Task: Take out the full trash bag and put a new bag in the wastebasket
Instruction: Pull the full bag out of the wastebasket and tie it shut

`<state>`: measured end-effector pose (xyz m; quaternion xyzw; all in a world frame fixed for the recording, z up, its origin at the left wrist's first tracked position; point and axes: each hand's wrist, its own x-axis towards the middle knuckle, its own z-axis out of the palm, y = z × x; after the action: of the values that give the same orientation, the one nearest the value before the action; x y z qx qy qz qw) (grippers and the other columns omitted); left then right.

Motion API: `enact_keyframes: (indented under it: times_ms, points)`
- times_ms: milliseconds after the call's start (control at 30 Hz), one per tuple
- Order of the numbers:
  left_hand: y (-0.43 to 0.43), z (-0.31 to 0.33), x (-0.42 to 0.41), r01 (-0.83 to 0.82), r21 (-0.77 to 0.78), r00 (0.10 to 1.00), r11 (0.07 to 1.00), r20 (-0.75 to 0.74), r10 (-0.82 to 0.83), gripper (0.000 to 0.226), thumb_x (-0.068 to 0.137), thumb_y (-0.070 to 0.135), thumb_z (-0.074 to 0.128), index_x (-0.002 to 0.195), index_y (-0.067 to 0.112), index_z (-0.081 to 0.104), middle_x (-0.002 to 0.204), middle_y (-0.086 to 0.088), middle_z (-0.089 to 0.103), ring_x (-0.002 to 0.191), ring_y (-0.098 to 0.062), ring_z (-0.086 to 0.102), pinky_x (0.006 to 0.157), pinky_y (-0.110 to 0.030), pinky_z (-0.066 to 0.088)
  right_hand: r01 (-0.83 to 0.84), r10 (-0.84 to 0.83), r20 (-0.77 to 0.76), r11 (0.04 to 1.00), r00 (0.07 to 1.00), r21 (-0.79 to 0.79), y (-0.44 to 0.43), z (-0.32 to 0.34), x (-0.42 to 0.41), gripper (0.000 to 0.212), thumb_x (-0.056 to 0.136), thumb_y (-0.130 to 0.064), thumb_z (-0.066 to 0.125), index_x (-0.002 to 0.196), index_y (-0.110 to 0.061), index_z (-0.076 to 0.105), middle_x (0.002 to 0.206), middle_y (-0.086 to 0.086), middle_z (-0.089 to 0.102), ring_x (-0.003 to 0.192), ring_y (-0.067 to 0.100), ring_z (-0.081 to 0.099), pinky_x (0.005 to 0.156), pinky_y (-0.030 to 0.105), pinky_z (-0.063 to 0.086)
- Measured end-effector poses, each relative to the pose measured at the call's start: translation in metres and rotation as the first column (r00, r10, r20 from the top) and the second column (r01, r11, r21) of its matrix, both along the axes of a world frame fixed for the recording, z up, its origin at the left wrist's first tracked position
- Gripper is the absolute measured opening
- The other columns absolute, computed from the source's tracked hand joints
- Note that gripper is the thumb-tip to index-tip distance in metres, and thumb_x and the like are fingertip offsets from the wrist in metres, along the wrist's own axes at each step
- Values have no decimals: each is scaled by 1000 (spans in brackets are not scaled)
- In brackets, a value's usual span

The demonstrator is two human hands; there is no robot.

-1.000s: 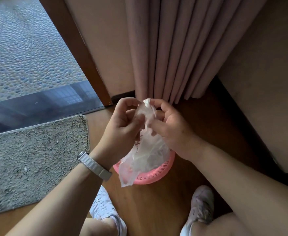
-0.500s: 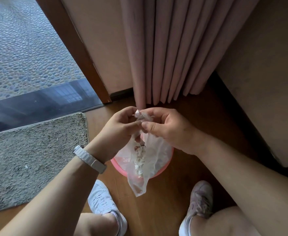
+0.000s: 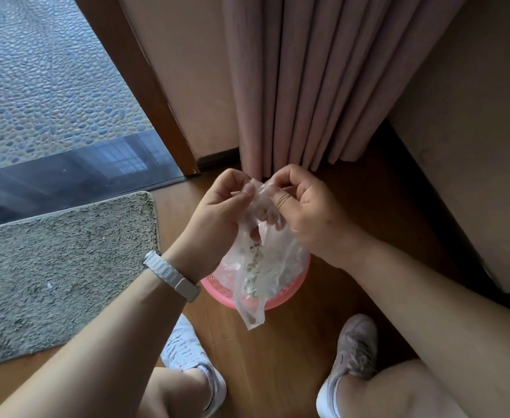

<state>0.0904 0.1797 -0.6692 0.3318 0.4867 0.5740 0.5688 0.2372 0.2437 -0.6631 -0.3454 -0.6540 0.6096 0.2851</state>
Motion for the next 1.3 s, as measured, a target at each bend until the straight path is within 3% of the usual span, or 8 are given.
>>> enact_keyframes:
  times_ms: [67,300,533,733,967,1067,1167,1300]
  points:
    - [0,2,0,-35,38,999,999,3,35,12,97,15,48,86,15,52,76,-20,58,59,-29,56,45,-30,47,57,-58,-33,998,998,-18,0,0,-2,15,100,-12,48,88,-19,53,65,4,60,56,13,57,53,24,47]
    - [0,10,2,-20,54,999,998,-30,22,19,104,7,35,86,11,42,62,5,58,49,-6,55,45,-20,45,305,-321,-40,926,946,-221,8,7,-3,10,102,-10,39,97,-5,46,46,-6,50,38,11,46,47,29,43]
    - [0,6,7,75,56,992,996,-109,-69,11,93,20,54,85,20,46,63,-2,63,48,-23,42,38,-24,38,400,-388,99,888,916,-228,12,3,1,14,100,-15,45,89,-15,54,54,-7,55,48,10,50,48,29,43]
    - [-1,-1,12,33,32,897,999,-442,-16,28,75,35,75,78,34,47,69,9,52,47,-8,42,41,-23,36,297,-287,77,927,955,-229,12,1,3,7,98,-14,49,96,-10,55,59,-5,57,42,3,47,39,23,37]
    - [0,-3,12,1,78,860,997,-510,39,31,77,8,68,73,32,49,74,-14,57,59,-18,61,57,-33,52,251,-262,131,963,956,99,9,-4,7,5,94,-15,57,93,-16,52,56,0,51,47,10,45,41,23,37]
    - [1,-2,13,-43,92,857,995,-508,84,36,78,6,65,72,38,50,71,-4,58,60,-19,64,57,-41,54,180,-215,202,968,956,176,8,-7,7,9,94,-15,57,88,-22,60,66,-5,59,56,3,53,49,15,43]
    - [1,-2,13,-79,60,850,995,-518,98,30,82,12,67,71,34,50,64,3,59,57,-20,66,51,-49,52,126,-166,266,979,949,162,7,-5,6,16,92,-18,54,84,-25,66,70,-5,66,64,7,61,52,19,49]
    - [1,-1,13,-136,72,843,988,-515,154,24,79,13,68,71,23,49,70,-23,58,58,-31,58,54,-55,48,-10,18,212,999,977,-42,5,3,8,20,86,-28,52,82,-20,69,61,-2,57,51,8,48,47,24,38]
